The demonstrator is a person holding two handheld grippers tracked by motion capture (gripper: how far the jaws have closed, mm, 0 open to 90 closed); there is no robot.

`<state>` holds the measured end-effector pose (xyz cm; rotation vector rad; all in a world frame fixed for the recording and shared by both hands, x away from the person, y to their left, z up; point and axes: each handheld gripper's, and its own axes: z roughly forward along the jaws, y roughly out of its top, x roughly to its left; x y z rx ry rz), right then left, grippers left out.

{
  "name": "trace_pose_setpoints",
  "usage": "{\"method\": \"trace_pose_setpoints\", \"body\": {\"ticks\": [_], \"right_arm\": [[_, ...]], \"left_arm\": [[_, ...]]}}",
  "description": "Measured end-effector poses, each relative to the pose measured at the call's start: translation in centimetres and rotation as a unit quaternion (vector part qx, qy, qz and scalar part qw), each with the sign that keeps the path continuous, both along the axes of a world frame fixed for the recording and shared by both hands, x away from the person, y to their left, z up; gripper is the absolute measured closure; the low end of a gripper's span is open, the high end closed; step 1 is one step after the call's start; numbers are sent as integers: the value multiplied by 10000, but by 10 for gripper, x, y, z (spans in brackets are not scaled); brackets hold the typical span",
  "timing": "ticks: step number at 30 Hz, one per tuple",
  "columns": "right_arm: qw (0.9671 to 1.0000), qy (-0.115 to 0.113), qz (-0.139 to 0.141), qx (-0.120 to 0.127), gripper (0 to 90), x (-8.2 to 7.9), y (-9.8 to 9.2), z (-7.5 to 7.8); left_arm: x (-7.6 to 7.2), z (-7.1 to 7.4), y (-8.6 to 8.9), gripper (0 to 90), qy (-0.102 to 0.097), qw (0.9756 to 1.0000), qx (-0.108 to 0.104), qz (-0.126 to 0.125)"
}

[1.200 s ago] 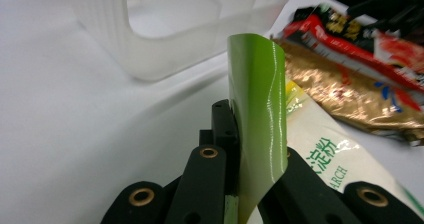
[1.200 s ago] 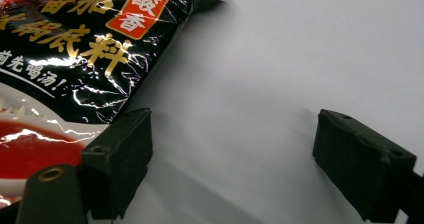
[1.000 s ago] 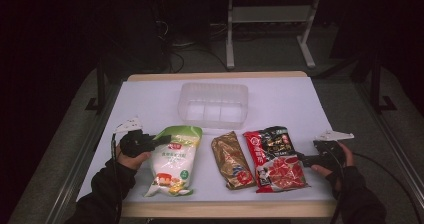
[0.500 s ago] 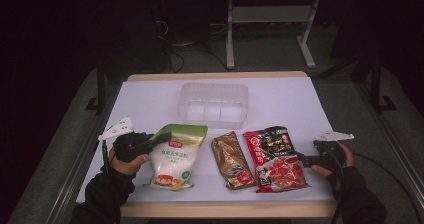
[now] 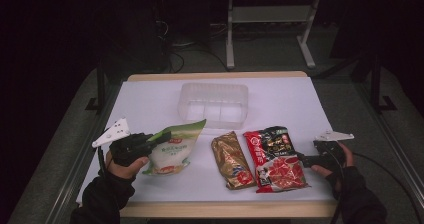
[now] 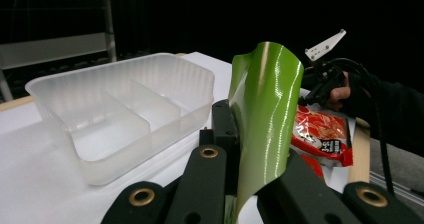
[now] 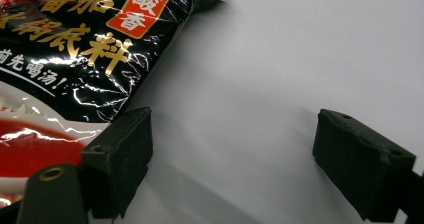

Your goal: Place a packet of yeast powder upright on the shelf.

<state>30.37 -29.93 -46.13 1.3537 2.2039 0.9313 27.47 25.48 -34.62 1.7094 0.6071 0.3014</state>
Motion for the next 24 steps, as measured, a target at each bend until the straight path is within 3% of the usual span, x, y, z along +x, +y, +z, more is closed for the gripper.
{"method": "trace_pose_setpoints", "body": {"ticks": [8, 12, 13, 14, 15, 16, 17, 18, 20, 24], "right_arm": [[10000, -79, -14, -44, 165, -2, 1, 1], [9988, -468, -135, 109, 197, -8, -3, 4], [9988, -468, -135, 109, 197, -8, -3, 4], [9973, -689, -187, 186, 193, -12, -5, 8], [9973, -689, -187, 186, 193, -12, -5, 8], [9953, -936, -198, 175, 204, -16, -5, 14], [9953, -936, -198, 175, 204, -16, -5, 14], [9929, -1144, -195, 246, 206, -20, -5, 19], [9910, -1276, -178, 359, 207, -23, -4, 24], [9888, -1448, -96, 345, 202, -29, 1, 31]], "left_arm": [[0, 8, 6, 898, -140, 9996, -145, 175], [-1, 15, 7, 898, -250, 9992, -251, 202], [-1, 15, 7, 898, -250, 9992, -251, 202], [-1, 17, 7, 898, -272, 9990, -274, 209], [0, 18, 7, 898, -297, 9989, -277, 219], [0, 20, 8, 898, -328, 9986, -331, 257], [0, 20, 8, 898, -328, 9986, -331, 257], [0, 22, 8, 898, -336, 9984, -347, 281], [3, 25, 10, 898, -380, 9980, -399, 321], [7, 31, 10, 898, -417, 9973, -492, 358]]}}
